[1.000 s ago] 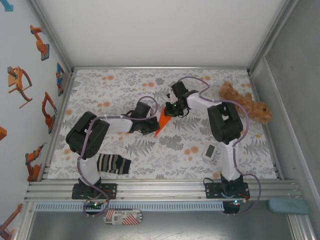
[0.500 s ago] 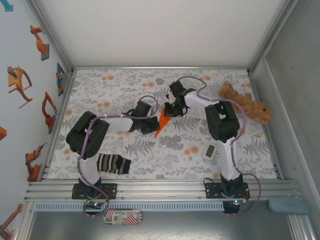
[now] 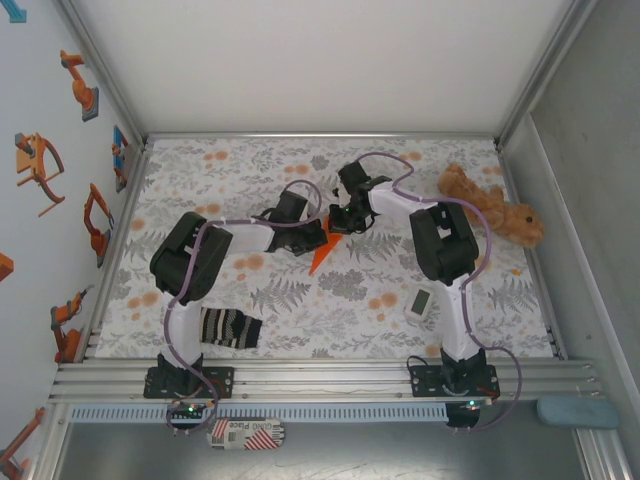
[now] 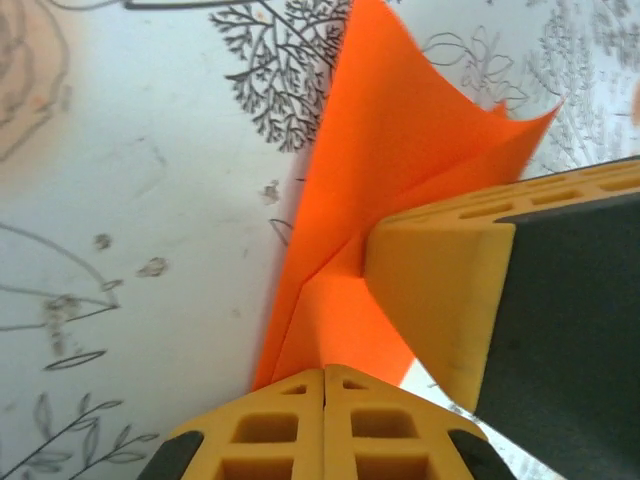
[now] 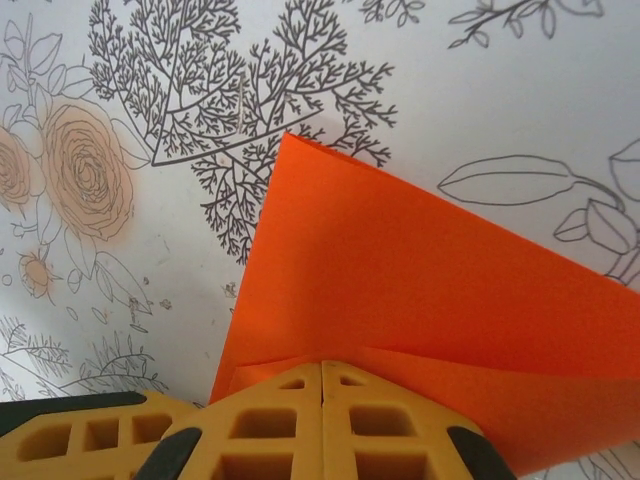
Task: Fold a paper plane with a square sheet of paper (pick it up from the middle)
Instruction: Fold the wing for the fifth time at the center of the table.
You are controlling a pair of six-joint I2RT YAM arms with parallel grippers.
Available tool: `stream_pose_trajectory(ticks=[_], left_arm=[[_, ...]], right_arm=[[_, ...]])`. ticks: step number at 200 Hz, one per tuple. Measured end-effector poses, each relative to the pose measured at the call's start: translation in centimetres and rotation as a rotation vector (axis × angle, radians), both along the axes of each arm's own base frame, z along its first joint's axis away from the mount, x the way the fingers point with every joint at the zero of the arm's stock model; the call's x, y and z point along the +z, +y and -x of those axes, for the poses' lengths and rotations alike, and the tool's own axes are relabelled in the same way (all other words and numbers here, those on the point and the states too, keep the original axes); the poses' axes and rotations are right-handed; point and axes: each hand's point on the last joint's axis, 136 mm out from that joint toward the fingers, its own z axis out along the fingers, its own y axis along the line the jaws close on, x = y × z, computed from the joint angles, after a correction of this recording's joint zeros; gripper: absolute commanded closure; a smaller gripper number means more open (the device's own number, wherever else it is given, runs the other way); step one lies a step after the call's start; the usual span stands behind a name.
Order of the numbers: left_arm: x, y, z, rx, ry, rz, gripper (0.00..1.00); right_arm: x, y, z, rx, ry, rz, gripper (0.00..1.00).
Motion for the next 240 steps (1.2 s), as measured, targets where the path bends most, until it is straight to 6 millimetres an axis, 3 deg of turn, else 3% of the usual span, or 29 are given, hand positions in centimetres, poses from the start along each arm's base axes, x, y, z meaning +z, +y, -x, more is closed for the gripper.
stream_pose_trajectory(ticks=[49, 105, 140, 212, 240], left_arm=[[-0.2, 0.4, -0.3, 0.024, -0.003, -0.016, 1.0], [-0.2, 0.4, -0.3, 0.03, 0.001, -0.015, 1.0], [-0.2, 0.4, -0.3, 0.03, 0.002, -0.016, 1.0], [-0.2, 0.5, -0.3, 0.03, 0.003, -0.017, 1.0], [-0.2, 0.5, -0.3, 0.029, 0.003, -0.017, 1.0]], right_arm=[[0.4, -0.2, -0.1, -0.01, 0.007, -0.02, 0.98], [4.6, -1.2, -0.3, 0.019, -0.102, -0.098, 0.99], [3.0, -1.3, 0.9, 0.042, -0.072, -0.107, 1.0], [0.2, -1.4, 1.0, 0.052, -0.02, -0.095, 1.0], [0.2, -1.3, 0.4, 0.05, -0.026, -0.091, 1.0]])
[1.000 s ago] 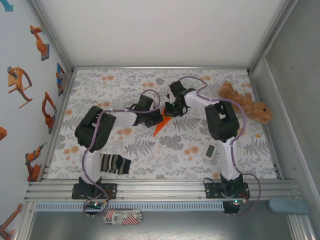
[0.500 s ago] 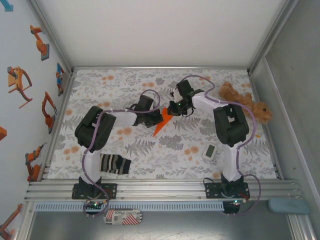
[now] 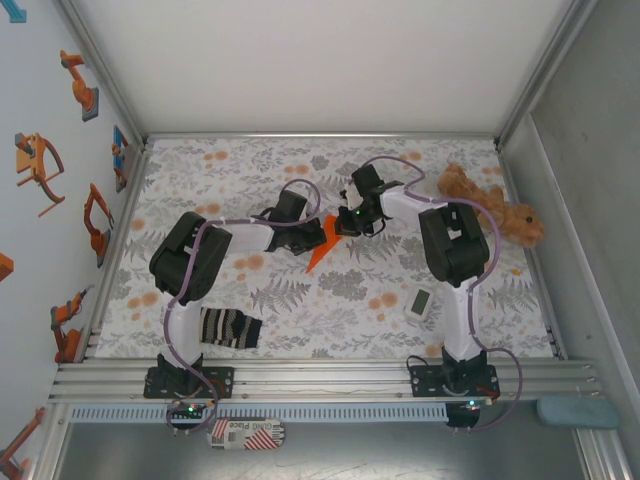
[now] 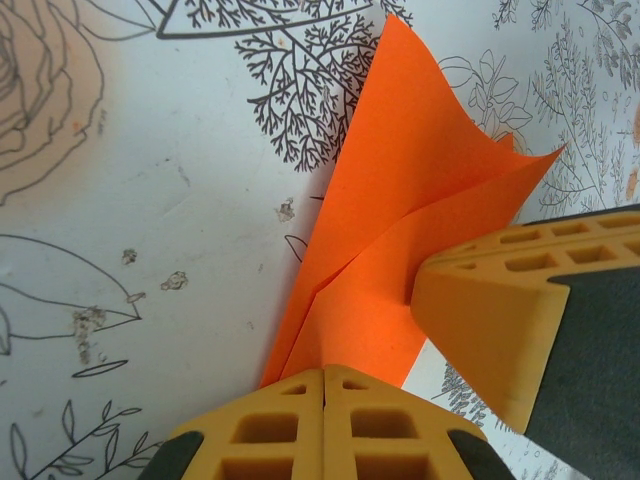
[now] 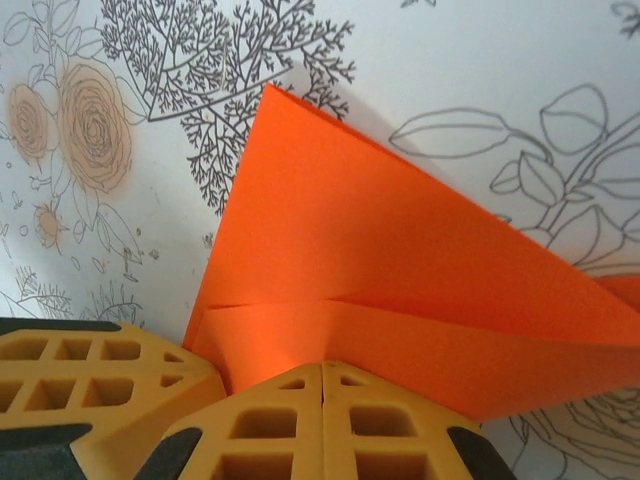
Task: Fold a paper plane with a square sheet of paper (pick it up from the middle)
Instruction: Fold the wing for the fifth time at the center of the table.
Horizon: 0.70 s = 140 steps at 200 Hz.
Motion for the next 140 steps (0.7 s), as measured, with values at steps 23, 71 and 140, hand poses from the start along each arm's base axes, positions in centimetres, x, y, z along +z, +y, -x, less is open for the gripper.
stream_pose_trajectory(ticks=[23, 71, 140], left_arm=[[-0.1, 0.1, 0.0, -0.002, 0.001, -0.003, 1.0], [-0.2, 0.2, 0.1, -0.014, -0.004, -0.013, 1.0], [-0.3, 0.2, 0.2, -0.029, -0.016, -0.005, 1.0]], right_arm=[[-0.2, 0.0, -0.3, 0.003, 0.004, 0.007, 1.0], [-0.2, -0.5, -0.6, -0.005, 0.018, -0.02, 1.0], [-0.1, -4.3, -4.7, -0.113, 0.011, -0.103, 1.0]])
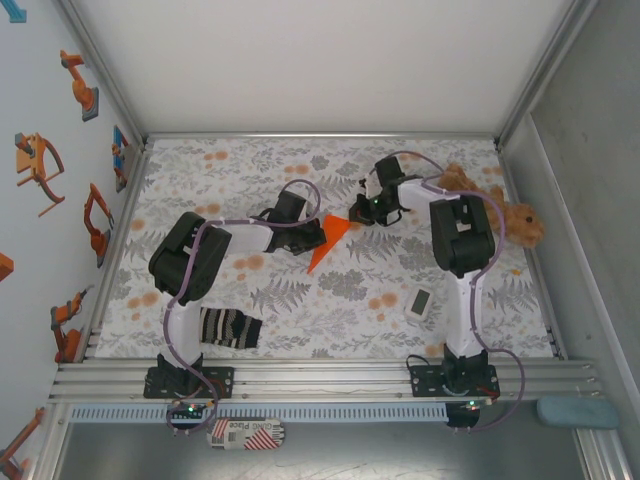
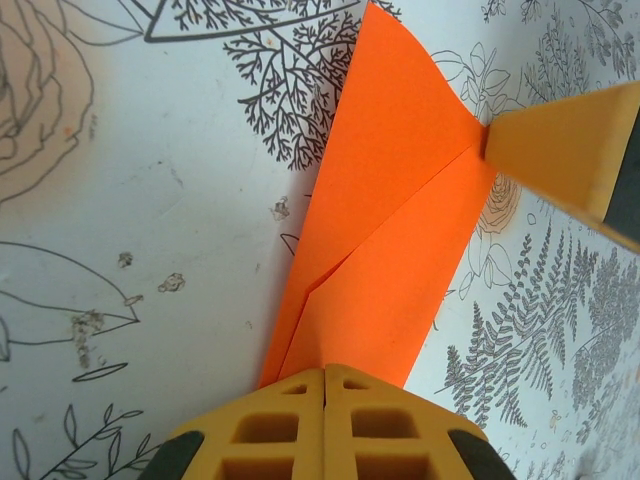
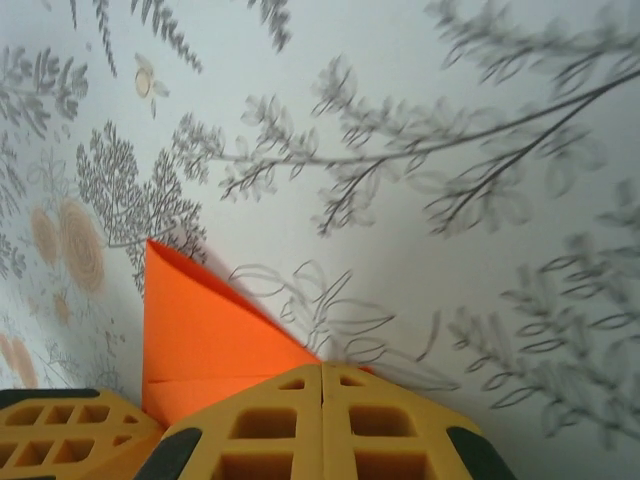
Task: Fold a paper plane with a square sheet of paper (pick it up from the middle)
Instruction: Fold the wing for the fifth time at the center of the table.
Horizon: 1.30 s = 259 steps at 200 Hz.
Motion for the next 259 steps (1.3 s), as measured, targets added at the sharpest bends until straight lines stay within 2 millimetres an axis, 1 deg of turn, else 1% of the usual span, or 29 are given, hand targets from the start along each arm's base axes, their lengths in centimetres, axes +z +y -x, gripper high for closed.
stream_pose_trajectory(ticks=[39, 53, 60, 72, 85, 94, 102, 118, 137, 157, 172, 202, 231, 259], left_arm=[[0.1, 0.0, 0.0, -0.009, 0.002, -0.006, 1.0], [0.1, 0.1, 0.0, -0.012, 0.007, -0.014, 1.0], [0.1, 0.1, 0.0, -0.013, 0.009, -0.017, 1.0], [0.1, 0.2, 0.0, -0.014, 0.015, -0.022, 1.0], [0.1, 0.2, 0.0, -0.015, 0.018, -0.026, 1.0], [0.2, 0.2, 0.0, -0.016, 0.019, -0.028, 1.0], [0.2, 0.2, 0.0, -0.016, 0.022, -0.031, 1.0], [0.2, 0.3, 0.0, -0.015, 0.029, -0.035, 1.0], [0.2, 0.4, 0.1, -0.016, 0.034, -0.04, 1.0], [0.3, 0.4, 0.1, -0.017, 0.038, -0.044, 1.0], [0.3, 0.4, 0.1, -0.018, 0.04, -0.046, 1.0], [0.4, 0.3, 0.3, -0.034, 0.046, -0.042, 0.99], [0.7, 0.0, 0.6, -0.06, 0.047, -0.026, 0.95], [1.6, -0.9, 0.8, -0.097, 0.027, -0.001, 0.95]], right_arm=[[0.4, -2.0, -1.6, -0.056, -0.035, 0.028, 1.0], [1.4, -2.4, -1.5, -0.072, -0.063, 0.025, 1.0], [2.3, -2.5, -1.1, -0.077, -0.076, 0.019, 1.0], [3.9, -2.4, -0.4, -0.08, -0.1, 0.006, 1.0], [5.6, -1.7, 0.2, -0.073, -0.135, -0.014, 1.0], [6.3, -1.1, 0.6, -0.065, -0.15, -0.028, 1.0], [6.5, -0.4, 0.9, -0.054, -0.155, -0.038, 1.0], [5.7, 1.0, 1.9, -0.028, -0.134, -0.048, 1.0], [3.9, 2.6, 3.1, 0.004, -0.083, -0.056, 1.0], [2.3, 3.8, 4.0, 0.028, -0.038, -0.063, 1.0], [1.4, 4.2, 4.3, 0.032, -0.01, -0.063, 1.0], [0.1, 4.3, 4.3, 0.032, 0.016, -0.052, 1.0], [0.0, 4.3, 4.1, 0.032, 0.03, -0.044, 1.0], [-0.1, 4.3, 4.2, 0.034, 0.038, -0.04, 1.0]])
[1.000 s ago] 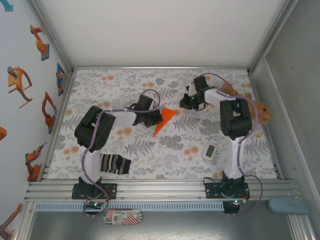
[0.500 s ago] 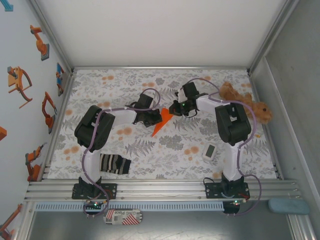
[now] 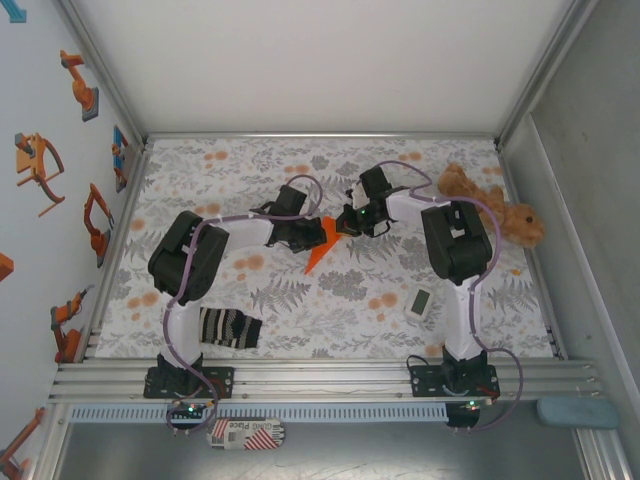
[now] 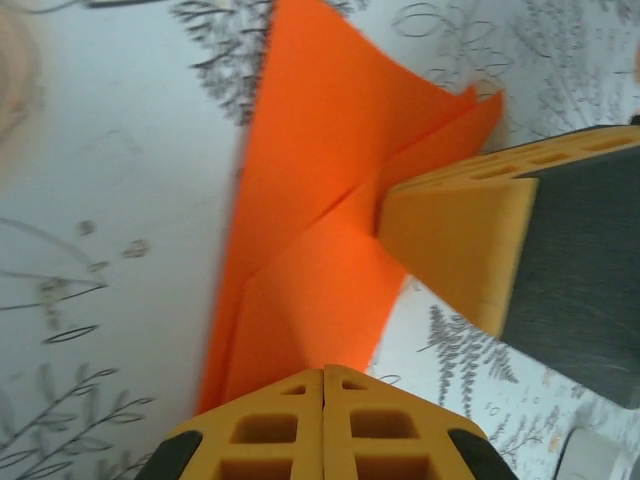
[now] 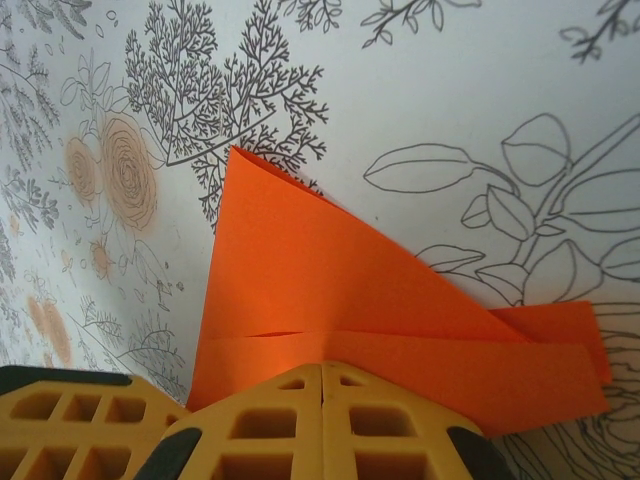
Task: Fold a paper plane with a square sheet of paper (pick it up from the middle)
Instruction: Fold the wing for the fifth time at the center of the table.
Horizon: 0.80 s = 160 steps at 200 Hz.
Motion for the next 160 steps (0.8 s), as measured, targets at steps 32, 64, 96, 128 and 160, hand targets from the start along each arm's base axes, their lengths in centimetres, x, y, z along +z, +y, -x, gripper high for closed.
stream_pose_trajectory(ticks=[32, 64, 96, 128, 160], left_arm=[[0.9, -1.5, 0.1, -0.033, -0.022, 0.027, 0.98], [0.1, -2.0, -0.1, -0.043, -0.011, 0.03, 0.99], [-1.1, -1.9, 0.1, -0.045, 0.01, 0.016, 0.99], [-1.3, -1.8, 0.1, -0.056, -0.001, -0.001, 1.0], [-1.3, -1.2, 0.6, -0.057, -0.018, -0.016, 0.99]], right_arm=[[0.0, 0.0, 0.0, 0.0, 0.002, 0.001, 1.0], [0.0, 0.0, 0.0, 0.0, 0.009, 0.004, 1.0], [-0.1, 0.0, 0.0, 0.0, 0.012, 0.006, 1.0], [-0.1, 0.0, 0.0, 0.0, 0.017, 0.011, 1.0], [-0.2, 0.0, 0.1, 0.006, 0.028, 0.023, 1.0]])
